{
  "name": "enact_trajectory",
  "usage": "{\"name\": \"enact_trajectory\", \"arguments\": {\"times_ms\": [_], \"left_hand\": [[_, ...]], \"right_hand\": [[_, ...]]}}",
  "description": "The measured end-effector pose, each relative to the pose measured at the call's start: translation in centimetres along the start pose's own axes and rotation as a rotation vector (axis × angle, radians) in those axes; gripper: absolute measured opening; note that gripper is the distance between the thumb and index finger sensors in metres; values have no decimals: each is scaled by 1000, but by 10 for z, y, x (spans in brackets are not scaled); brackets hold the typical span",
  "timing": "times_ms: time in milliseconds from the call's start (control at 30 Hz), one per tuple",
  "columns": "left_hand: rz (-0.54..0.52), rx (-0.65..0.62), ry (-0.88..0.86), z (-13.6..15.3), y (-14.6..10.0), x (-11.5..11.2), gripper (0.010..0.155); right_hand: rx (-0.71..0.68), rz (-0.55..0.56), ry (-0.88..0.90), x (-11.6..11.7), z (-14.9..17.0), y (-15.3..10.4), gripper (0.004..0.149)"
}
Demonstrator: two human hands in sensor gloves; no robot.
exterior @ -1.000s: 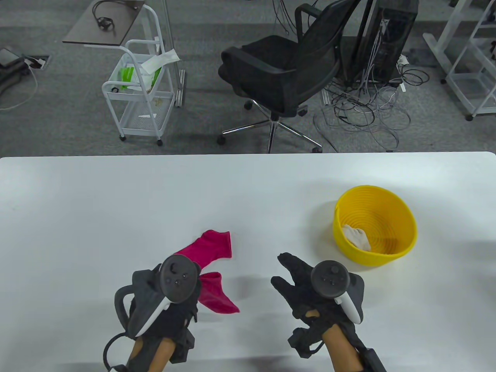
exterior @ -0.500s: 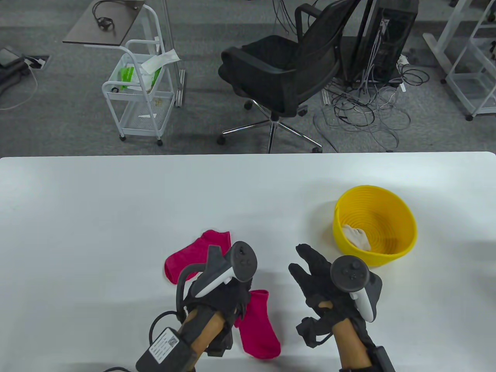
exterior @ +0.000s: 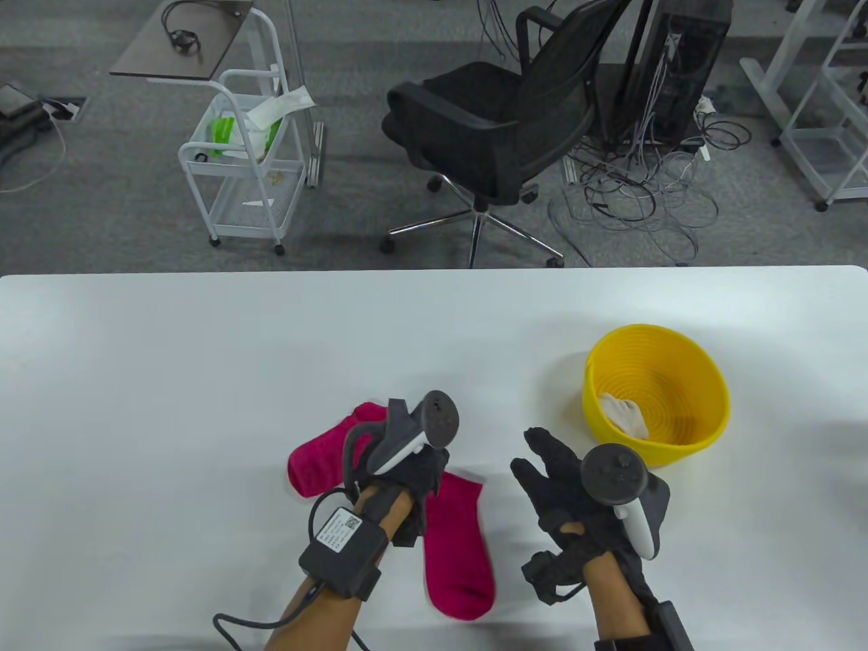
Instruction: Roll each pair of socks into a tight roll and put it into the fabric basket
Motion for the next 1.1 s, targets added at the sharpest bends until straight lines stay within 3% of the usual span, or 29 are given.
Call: {"name": "enact_trajectory", "arguments": {"times_ms": [100, 200, 400, 467, 567, 700, 867, 1100], "left_hand": [[-38, 53, -94, 33, 16, 7, 51], [-35, 120, -72, 55, 30, 6, 55], [50, 189, 56, 64, 58, -16, 55], [100, 177, 0, 66, 67, -27, 55], [109, 207, 50, 68, 77, -33, 57], [81, 181, 100, 64, 81, -32, 54], [-42, 128, 123, 60, 77, -30, 39], [-70, 144, 134, 64, 66, -25, 38]], "right_hand": [[0, -4, -7, 1, 1, 0, 74], [5, -2, -11, 0, 2, 0, 74], [8, -8, -32, 1, 4, 0, 74], [9, -12, -39, 2, 4, 0, 74], [7, -11, -39, 1, 2, 1, 73], [-3, -6, -42, 0, 2, 0, 73], [-11, -3, -46, 0, 2, -1, 73], [-36, -4, -29, -3, 0, -5, 73]]}}
Point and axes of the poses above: the tracker on the back of each hand, its own z axis roughly to the little-finger side, its own y axis roughly from the wrist to the fingertips, x = y × z, the point moved 3 cm from there along y, roughly from the wrist to the fingertips, and after that the axes turned 9 degrees about y, right-handed, at the moved point
